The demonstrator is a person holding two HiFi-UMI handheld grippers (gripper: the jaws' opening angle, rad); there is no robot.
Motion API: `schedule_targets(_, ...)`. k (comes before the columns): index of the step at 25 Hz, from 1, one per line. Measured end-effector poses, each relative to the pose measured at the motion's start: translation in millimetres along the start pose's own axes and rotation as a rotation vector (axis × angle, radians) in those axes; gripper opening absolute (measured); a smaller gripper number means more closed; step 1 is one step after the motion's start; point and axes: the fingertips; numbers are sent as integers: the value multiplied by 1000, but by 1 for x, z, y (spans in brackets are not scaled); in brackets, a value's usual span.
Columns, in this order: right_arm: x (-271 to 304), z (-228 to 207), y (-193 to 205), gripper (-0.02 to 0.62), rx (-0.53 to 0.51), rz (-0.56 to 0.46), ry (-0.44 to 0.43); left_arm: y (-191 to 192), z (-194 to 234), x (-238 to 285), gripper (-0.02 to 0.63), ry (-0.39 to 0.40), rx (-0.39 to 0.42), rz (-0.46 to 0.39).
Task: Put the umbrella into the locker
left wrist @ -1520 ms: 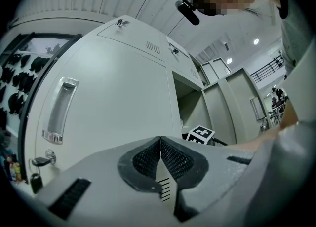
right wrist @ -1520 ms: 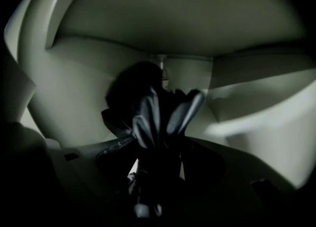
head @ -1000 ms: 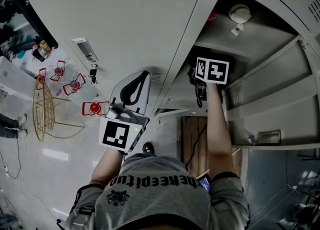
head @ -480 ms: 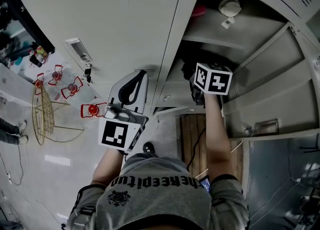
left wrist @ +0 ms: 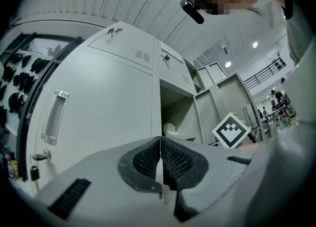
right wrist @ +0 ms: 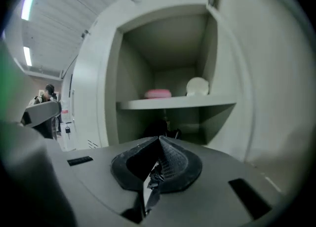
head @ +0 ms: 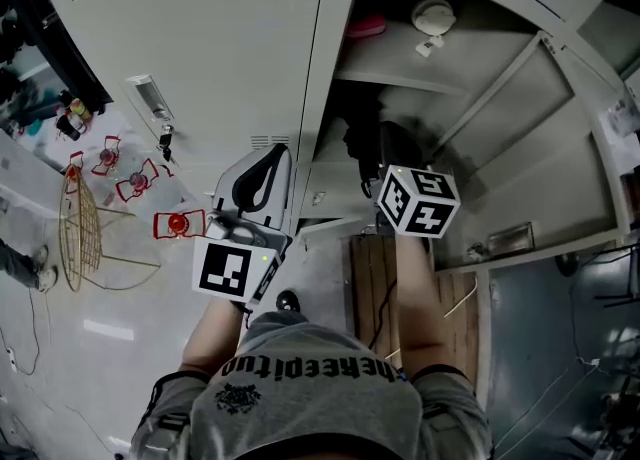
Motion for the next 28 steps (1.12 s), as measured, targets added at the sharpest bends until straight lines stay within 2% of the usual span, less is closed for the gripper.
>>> schedule_targets(10, -83, -12, -12, 2, -10, -107, 8, -20, -48, -4, 8, 16, 8, -26)
schedule_targets(15, -127, -21, -21, 2, 18, -162, 8, -29, -75, -9, 8, 32, 10, -34)
schedule_targets(28, -223, -45, -27, 2, 41, -247, 42, -49, -137, -30, 8, 65, 27, -47)
Point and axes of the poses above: the fingertips, and each gripper's own axes: x forward along the fingers, z to its left, y out of its underside, and after that the axes turned 9 degrees about y, right-handed
